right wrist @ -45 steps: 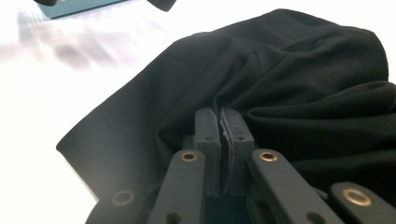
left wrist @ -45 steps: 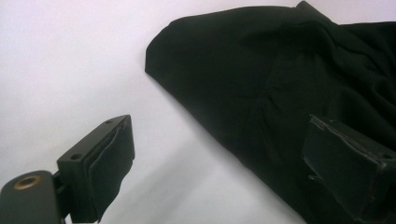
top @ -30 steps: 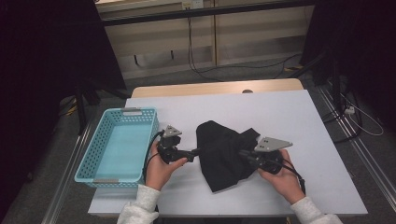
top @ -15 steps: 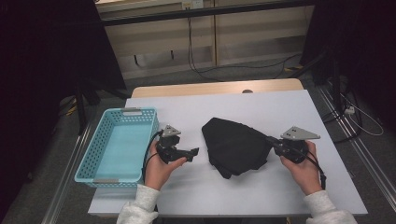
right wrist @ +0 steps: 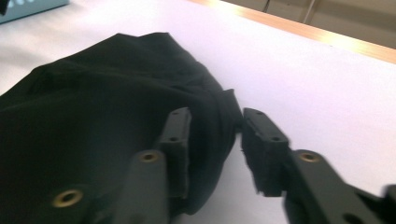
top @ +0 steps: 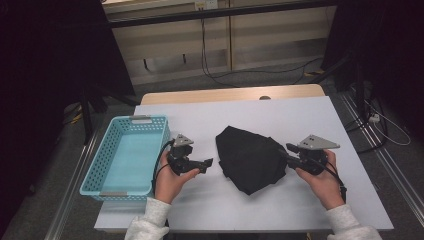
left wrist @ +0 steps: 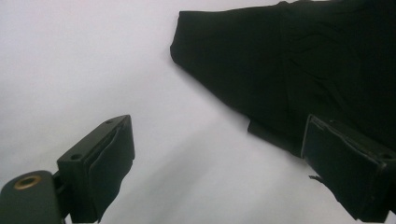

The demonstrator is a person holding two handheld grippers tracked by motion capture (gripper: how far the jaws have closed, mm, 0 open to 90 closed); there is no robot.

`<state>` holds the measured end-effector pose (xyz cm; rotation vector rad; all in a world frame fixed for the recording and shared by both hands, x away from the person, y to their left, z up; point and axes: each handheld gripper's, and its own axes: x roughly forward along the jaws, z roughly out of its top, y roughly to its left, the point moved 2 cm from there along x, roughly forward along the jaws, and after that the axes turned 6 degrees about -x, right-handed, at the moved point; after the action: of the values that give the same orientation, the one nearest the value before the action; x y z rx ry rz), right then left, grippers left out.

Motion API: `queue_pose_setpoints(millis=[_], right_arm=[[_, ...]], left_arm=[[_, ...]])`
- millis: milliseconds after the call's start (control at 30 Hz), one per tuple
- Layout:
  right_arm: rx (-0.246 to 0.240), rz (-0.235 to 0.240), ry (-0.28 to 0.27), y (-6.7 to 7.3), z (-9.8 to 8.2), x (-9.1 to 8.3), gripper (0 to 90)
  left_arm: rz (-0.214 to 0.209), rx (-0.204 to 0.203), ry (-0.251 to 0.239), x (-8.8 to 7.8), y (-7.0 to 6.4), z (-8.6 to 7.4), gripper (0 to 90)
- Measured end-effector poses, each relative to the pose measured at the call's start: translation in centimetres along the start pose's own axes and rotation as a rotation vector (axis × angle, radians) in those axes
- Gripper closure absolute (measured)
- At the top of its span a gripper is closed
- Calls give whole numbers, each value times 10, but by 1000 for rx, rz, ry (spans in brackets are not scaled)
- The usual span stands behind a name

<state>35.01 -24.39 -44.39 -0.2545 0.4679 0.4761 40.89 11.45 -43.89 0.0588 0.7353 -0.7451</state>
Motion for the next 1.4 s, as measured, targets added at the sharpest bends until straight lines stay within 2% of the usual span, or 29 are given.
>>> queue_pose_setpoints(millis=[67, 100, 167, 267, 333, 400, 467, 533, 600, 667, 700, 733, 800, 867, 900, 933, 967, 1000, 1033, 1067, 1100, 1133, 1167, 1200, 1333, 1367, 1400], right_arm=[[-5, -26, 8, 0, 1, -1, 490], [16, -10, -13, 0, 3, -1, 474], [36, -13, -24, 0, 5, 0, 416], [64, 3, -32, -1, 5, 2, 416], [123, 42, -24, -1, 3, 7, 421], [126, 49, -24, 0, 4, 9, 426], [101, 58, 8, 5, 3, 16, 463], [113, 68, 13, 5, 2, 19, 496], [102, 72, 32, 7, -1, 23, 618], [99, 103, 41, 10, -2, 26, 685], [92, 134, 43, 13, -4, 28, 812], [92, 134, 43, 13, -4, 28, 812], [91, 169, 45, 17, -5, 29, 864], [62, 209, 20, 26, -1, 26, 879], [62, 209, 20, 26, -1, 26, 879], [70, 254, -2, 37, 0, 23, 880], [70, 254, -2, 37, 0, 23, 880], [59, 274, -5, 43, 0, 23, 880], [23, 302, 5, 56, -1, 24, 880], [23, 302, 5, 56, -1, 24, 880], [-15, 320, 23, 67, -2, 28, 880], [-15, 320, 23, 67, -2, 28, 880], [-38, 346, 30, 77, -3, 31, 880], [-38, 346, 30, 77, -3, 31, 880], [-54, 398, 21, 94, 3, 34, 880], [-85, 425, 27, 104, 4, 35, 880], [-95, 442, 29, 109, 4, 35, 880]], left_arm=[[-1, 2, -1, 1, 0, 0, 93], [-3, 2, -1, 1, -1, 0, 93], [-4, 6, 4, 1, -1, 0, 93], [-4, 6, 2, 1, -2, 1, 93], [-5, 2, 0, 1, -2, 1, 93], [-4, 4, 5, 1, -1, 0, 93], [-3, 4, 8, 2, 0, 0, 93], [-6, 2, 9, 2, -1, -1, 93], [-10, 3, 7, 3, -1, -1, 93], [-15, -6, 10, 5, -2, -1, 93], [-14, -1, 14, 5, -1, -1, 93], [-17, -3, 16, 6, -2, -1, 93], [-18, -1, 16, 7, -2, 0, 93], [-24, -2, 15, 8, -2, 0, 93], [-24, -5, 15, 8, -3, 1, 93], [-24, -7, 14, 9, -2, 1, 93], [-27, -10, 13, 10, -2, 1, 93], [-27, -9, 12, 10, -3, 2, 93], [-34, -15, 11, 12, -4, 2, 93], [-34, -15, 11, 12, -4, 2, 93], [-39, -10, 17, 14, -5, 2, 93], [-41, -9, 19, 15, -6, 2, 93], [-46, -8, 21, 16, -7, 2, 93], [-49, -12, 15, 17, -8, 2, 93], [-54, -19, 7, 16, -8, 2, 96], [-55, -25, 2, 15, -8, 1, 98], [-54, -28, 2, 14, -8, 1, 98]])
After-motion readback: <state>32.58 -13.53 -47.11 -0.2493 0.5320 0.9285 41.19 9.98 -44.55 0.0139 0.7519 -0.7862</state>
